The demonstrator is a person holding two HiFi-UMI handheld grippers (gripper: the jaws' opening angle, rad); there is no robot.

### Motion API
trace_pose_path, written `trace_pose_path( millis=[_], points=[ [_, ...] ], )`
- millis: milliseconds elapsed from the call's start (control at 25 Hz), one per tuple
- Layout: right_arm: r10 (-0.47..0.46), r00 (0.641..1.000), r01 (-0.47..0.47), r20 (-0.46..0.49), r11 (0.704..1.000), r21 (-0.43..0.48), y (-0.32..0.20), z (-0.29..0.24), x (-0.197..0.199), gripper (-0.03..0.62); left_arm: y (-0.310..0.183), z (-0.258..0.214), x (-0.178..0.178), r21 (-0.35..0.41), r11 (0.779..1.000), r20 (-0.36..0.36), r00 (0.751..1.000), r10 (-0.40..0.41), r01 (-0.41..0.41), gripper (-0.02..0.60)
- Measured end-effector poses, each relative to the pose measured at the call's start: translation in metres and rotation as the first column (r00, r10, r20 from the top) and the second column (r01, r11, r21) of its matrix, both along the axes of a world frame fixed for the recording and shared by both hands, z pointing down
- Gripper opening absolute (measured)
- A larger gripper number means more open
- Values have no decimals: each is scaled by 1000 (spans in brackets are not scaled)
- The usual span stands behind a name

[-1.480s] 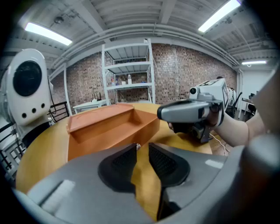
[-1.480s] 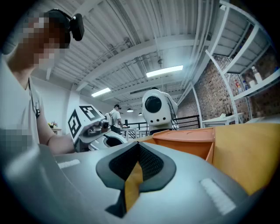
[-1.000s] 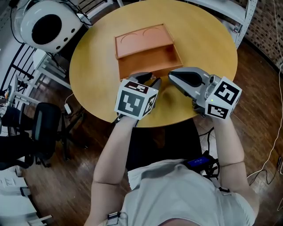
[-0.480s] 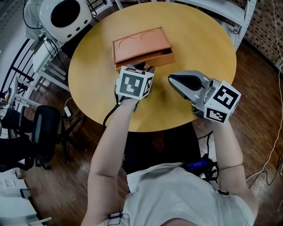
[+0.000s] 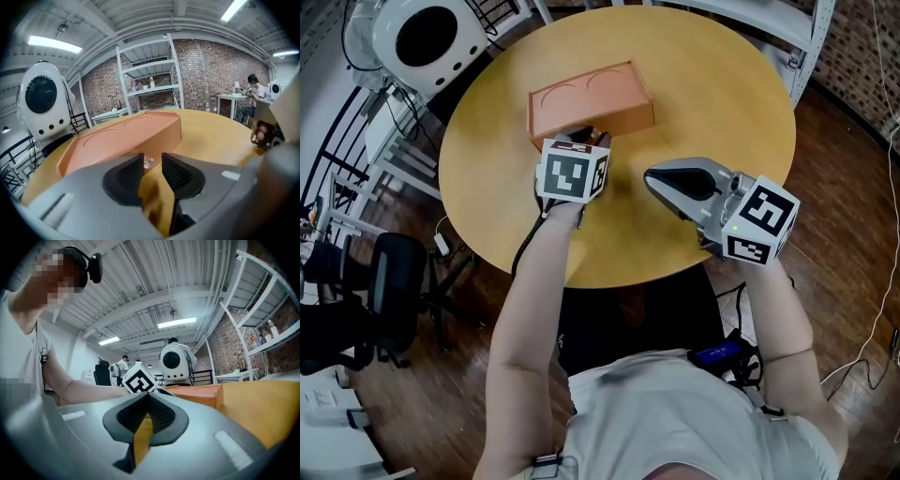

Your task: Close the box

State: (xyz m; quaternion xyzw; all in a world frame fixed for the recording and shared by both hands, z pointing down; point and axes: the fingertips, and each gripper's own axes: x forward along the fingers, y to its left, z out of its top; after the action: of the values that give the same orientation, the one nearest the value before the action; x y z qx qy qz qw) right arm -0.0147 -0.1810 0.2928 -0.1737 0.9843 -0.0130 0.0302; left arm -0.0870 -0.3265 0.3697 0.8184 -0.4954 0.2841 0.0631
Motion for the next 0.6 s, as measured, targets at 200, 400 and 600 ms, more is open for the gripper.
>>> trace_pose_path(
  millis=[200,400,600],
  points=[
    [-3,1000,3,-6,1000,5,0,0,-1,2,8,-1,-5,26,1000,-41,999,-11,13,120],
    [-4,1000,4,-25,1000,7,-3,-1,-4,2,41,-30,-21,123,992,-205,979,4,22,58],
    [-30,999,29,-34,999,-18,-9,-1,-10,2,76,-54,-25,208,978,-340,935,100,-29,2]
  ],
)
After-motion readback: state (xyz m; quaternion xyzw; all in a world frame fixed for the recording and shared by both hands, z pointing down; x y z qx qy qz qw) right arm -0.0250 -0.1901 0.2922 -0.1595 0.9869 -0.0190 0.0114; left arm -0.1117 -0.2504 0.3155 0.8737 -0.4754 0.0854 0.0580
